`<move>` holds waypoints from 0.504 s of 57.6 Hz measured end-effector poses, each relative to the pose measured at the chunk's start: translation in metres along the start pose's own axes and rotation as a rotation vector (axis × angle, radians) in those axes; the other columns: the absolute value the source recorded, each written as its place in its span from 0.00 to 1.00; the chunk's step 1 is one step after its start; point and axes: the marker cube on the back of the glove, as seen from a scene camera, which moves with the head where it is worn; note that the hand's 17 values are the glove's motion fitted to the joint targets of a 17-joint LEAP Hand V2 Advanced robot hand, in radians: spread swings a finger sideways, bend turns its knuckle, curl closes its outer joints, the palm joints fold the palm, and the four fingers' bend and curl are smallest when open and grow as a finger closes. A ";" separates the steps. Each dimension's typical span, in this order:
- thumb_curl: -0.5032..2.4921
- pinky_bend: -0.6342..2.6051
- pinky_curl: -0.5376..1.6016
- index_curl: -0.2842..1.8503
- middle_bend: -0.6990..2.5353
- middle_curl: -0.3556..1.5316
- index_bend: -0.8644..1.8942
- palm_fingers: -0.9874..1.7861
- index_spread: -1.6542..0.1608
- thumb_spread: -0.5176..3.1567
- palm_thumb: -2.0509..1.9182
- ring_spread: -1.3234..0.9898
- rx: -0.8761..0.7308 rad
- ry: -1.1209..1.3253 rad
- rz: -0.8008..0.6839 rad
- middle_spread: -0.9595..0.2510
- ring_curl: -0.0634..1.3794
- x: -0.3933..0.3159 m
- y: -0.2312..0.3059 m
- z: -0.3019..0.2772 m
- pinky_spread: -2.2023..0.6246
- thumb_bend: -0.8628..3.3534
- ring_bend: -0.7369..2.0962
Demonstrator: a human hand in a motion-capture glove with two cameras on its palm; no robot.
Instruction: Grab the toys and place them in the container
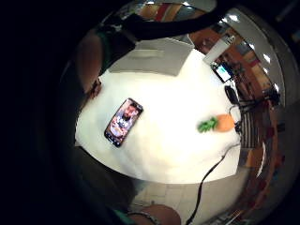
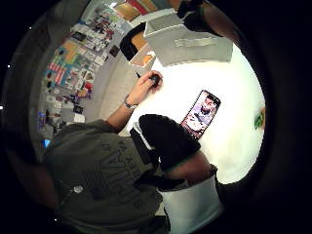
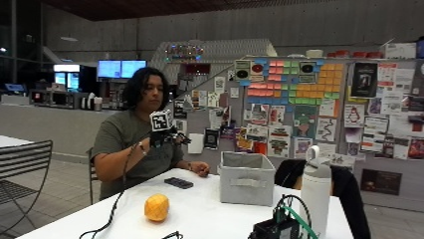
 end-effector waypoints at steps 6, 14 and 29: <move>0.18 0.39 0.33 0.18 0.27 0.22 0.40 0.48 0.77 0.34 0.51 0.53 -0.016 -0.001 -0.041 0.74 0.08 0.009 -0.001 0.002 0.77 0.20 0.33; 0.20 0.41 0.34 0.21 0.27 0.24 0.41 0.47 0.73 0.42 0.51 0.52 -0.025 0.217 -0.413 0.72 0.09 0.037 0.008 0.010 0.77 0.20 0.33; 0.22 0.42 0.35 0.25 0.27 0.27 0.42 0.47 0.70 0.47 0.51 0.51 -0.024 -0.008 0.142 0.72 0.11 0.058 0.000 0.002 0.76 0.20 0.34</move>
